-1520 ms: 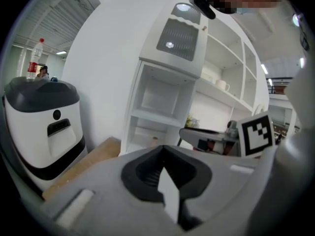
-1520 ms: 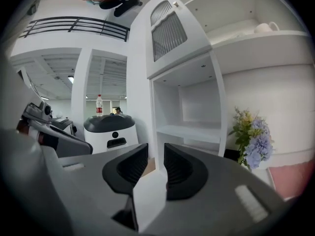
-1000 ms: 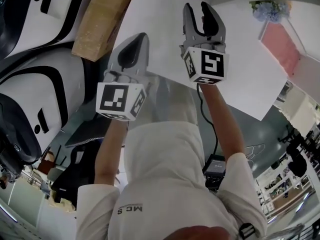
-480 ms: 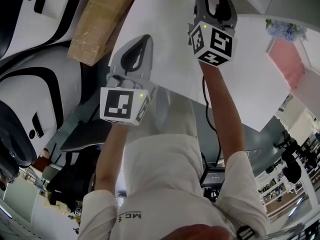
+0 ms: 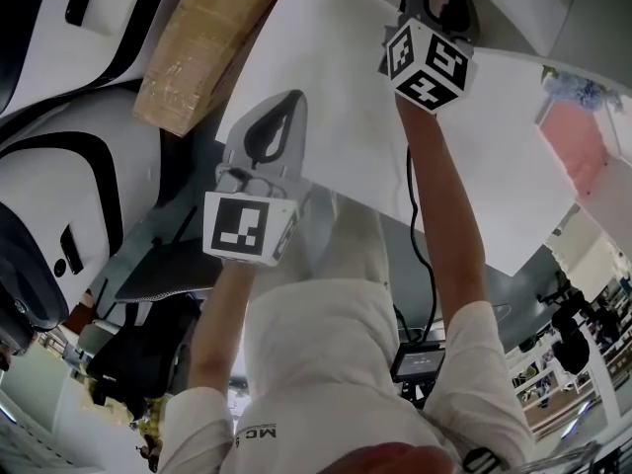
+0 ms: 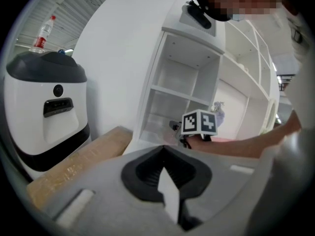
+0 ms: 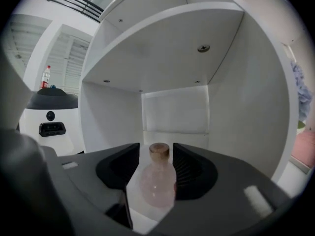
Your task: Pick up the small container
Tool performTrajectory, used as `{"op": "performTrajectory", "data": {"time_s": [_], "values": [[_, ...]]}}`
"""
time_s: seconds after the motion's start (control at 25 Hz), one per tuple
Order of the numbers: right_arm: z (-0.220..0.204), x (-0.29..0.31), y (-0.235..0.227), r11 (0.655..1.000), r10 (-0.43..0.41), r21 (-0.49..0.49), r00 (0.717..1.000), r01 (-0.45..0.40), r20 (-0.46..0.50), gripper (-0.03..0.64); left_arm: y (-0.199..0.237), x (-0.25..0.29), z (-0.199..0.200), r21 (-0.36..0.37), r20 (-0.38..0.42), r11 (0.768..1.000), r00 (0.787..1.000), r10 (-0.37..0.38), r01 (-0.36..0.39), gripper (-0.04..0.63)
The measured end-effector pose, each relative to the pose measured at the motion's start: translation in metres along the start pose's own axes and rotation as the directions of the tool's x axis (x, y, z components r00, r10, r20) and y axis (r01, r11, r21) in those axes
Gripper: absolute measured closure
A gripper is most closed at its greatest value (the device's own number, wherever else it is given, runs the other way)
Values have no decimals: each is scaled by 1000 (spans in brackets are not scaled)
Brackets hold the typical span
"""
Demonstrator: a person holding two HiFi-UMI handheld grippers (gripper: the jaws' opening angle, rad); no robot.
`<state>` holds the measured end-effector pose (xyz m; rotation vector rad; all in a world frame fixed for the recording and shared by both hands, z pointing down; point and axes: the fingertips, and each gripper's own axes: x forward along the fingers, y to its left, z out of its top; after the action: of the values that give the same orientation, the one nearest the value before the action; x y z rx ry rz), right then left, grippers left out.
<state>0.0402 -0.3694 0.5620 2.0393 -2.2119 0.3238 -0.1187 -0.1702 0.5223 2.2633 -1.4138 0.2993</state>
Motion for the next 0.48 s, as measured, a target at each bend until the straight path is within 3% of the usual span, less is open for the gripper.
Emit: {"op": "performTrajectory", "data": {"time_s": [0.16,0.32,0.48], "values": [[-6,10,-5,1000,-24,-3,1000,24,-4,424,0,-2,-5,-4,-12,1000,1000,3,-3,594],[-8,13,-8,998,-40,-48,999,40,3,495,-3,-3,-9,6,-23,1000,1000,-12,12,594],[-9,12,-9,997,-61,-37,998,61,6,494,-8,-2,-14,-4,-32,1000,999,-16,16,594]]}}
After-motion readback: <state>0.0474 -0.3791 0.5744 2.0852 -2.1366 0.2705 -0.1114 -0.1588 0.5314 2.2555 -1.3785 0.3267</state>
